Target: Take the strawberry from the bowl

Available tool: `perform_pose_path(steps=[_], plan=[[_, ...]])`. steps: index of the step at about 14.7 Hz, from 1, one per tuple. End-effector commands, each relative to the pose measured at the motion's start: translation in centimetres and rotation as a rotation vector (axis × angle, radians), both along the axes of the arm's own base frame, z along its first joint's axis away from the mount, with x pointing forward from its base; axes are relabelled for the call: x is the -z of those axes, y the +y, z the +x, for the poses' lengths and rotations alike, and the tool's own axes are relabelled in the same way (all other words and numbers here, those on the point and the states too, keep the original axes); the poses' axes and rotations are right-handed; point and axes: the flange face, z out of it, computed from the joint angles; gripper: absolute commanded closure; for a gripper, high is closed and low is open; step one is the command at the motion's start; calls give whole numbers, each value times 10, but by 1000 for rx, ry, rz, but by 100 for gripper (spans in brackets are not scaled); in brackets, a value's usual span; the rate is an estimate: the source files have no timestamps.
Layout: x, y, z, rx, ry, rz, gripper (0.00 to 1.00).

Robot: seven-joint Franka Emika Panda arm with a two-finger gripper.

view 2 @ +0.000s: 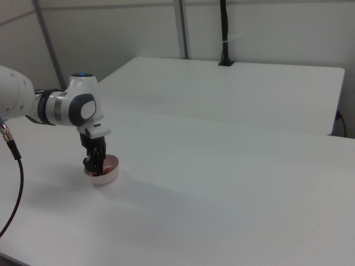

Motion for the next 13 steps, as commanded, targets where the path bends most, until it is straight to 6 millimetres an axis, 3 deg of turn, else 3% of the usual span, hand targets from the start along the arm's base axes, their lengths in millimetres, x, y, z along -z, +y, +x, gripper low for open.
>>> perform_pose_path(steps=[1,5,7,10,13], plan=[[-4,-4,-1,8,-22,-12,81],[-10,-11,2,-93,-39,-31,100],[-14,-14,3,-239,-39,-15,100],[-35,-13,9,-449,-70,7,100],[-32,-13,11,-823,-58,51,100]])
